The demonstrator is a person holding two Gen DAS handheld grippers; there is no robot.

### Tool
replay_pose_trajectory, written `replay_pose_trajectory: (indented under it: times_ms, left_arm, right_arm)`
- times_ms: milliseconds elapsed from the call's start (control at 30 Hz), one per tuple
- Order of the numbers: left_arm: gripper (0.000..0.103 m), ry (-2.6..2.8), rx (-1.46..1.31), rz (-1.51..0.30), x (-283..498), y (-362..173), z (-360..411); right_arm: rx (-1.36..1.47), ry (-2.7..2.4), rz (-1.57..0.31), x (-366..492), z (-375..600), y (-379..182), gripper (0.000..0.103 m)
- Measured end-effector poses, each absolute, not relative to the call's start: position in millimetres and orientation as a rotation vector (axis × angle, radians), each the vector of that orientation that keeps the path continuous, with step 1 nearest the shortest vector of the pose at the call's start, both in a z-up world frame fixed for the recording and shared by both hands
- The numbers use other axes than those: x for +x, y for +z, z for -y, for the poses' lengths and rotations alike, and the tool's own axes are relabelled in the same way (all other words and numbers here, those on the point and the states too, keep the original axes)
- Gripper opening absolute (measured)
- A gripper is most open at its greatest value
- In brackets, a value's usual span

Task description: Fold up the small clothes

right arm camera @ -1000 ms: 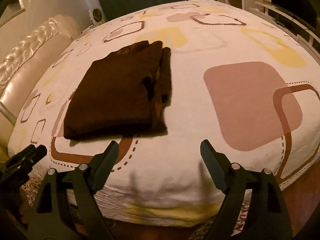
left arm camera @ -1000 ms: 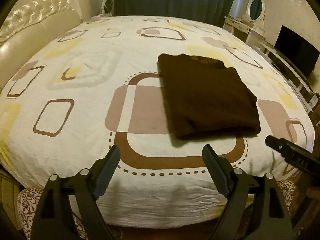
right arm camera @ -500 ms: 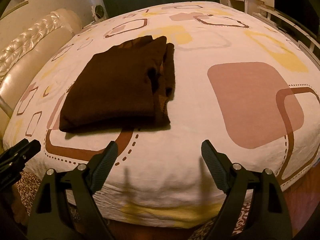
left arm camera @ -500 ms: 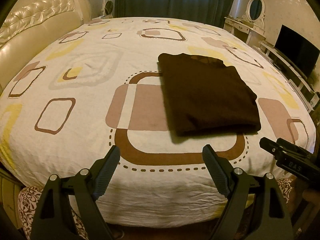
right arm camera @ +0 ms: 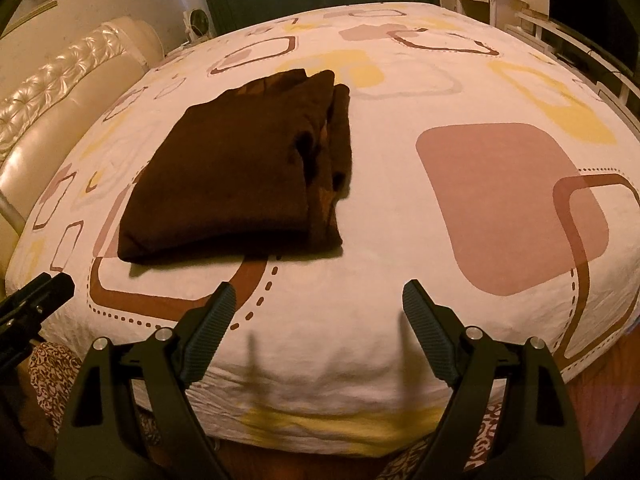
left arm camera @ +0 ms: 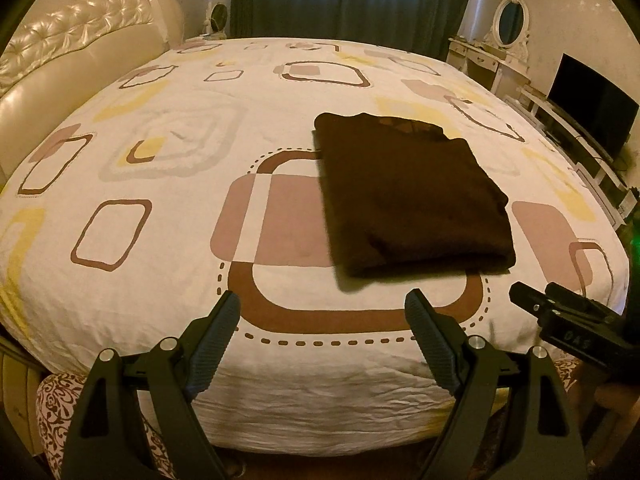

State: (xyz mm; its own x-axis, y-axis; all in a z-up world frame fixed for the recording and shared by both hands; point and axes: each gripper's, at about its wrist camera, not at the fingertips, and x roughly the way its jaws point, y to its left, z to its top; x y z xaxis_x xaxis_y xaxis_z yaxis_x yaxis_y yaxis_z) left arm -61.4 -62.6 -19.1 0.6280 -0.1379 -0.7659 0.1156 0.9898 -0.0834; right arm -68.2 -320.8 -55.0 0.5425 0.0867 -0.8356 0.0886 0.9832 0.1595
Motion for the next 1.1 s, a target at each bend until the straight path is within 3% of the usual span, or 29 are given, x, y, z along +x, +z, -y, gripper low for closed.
replay_pose_trajectory:
  times_ms: [1100]
  left_arm:
    - [0.083,-0.103,0.019,-0.875,-61.6,-18.7,65.5]
  right_arm:
    - [0.194,0.022,-1.03,-68.3,316.1,-63.0,0.085]
